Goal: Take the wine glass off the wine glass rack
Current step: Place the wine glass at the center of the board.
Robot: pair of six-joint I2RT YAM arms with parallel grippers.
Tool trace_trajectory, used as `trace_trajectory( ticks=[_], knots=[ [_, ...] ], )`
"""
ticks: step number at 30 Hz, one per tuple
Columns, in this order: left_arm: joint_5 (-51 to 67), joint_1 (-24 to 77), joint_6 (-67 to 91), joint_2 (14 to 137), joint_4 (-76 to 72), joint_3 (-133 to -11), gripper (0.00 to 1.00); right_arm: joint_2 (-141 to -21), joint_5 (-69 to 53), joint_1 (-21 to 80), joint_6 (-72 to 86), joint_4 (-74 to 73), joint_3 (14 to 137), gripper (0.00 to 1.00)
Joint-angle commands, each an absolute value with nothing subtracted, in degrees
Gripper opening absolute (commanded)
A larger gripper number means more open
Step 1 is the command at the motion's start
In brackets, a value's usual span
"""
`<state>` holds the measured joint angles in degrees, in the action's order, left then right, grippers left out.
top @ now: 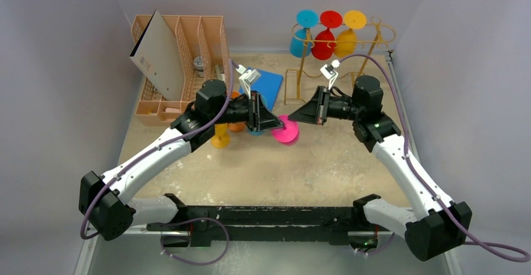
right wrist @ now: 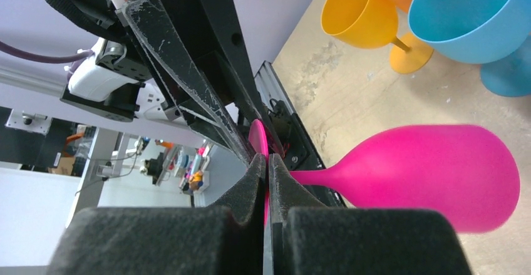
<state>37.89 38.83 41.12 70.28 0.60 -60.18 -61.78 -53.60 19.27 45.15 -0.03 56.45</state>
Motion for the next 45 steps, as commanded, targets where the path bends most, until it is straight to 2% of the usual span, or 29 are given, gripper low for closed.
trace_trajectory(
  ticks=[1,3,9,10,12,15,17,23,25,29,35,45],
  knots=[
    [38.5,39.2,41.1,69.9,-2.4,-60.6,0.10,-62.0,-55.9,19.7,43.7,3.8,57.2,0.00],
    [38.6,39.2,41.0,69.8,-2.2,-60.7,0.00,-62.2,-56.0,19.7,43.5,3.8,57.1,0.00],
    [39.1,39.2,40.9,69.3,-2.0,-60.6,0.00,-61.5,-56.0,19.7,43.4,3.5,57.0,0.00],
    [39.3,39.2,40.9,69.1,-2.1,-60.6,0.00,-61.2,-56.1,19.8,43.3,3.2,57.0,0.03],
    [39.9,39.2,41.0,68.7,-2.4,-60.5,0.00,-60.7,-56.3,19.8,43.3,2.4,57.0,0.12],
    [41.1,39.2,41.3,68.4,-3.3,-60.3,0.00,-59.1,-55.8,19.7,42.6,0.3,57.0,0.34],
    [41.7,39.2,41.8,68.3,-4.5,-59.9,0.00,-57.7,-55.1,19.7,41.7,-2.5,56.7,0.44],
    [42.0,39.3,42.3,67.9,-6.0,-58.9,0.00,-51.4,-50.6,19.7,36.3,-12.7,56.2,0.69],
    [42.1,39.3,42.4,67.6,-6.8,-58.6,0.00,-49.7,-50.5,19.7,36.5,-11.9,54.7,0.73],
    [42.2,39.3,42.5,67.6,-7.8,-58.8,0.00,-49.1,-54.6,19.7,42.0,-6.7,51.4,0.73],
    [42.6,39.3,42.9,67.9,-9.8,-58.7,0.00,-50.4,-55.5,19.8,54.1,8.2,45.5,0.61],
    [41.7,39.5,44.4,68.3,-12.2,-57.7,0.00,-52.8,-53.3,21.2,62.9,23.3,41.5,0.31]
  ],
)
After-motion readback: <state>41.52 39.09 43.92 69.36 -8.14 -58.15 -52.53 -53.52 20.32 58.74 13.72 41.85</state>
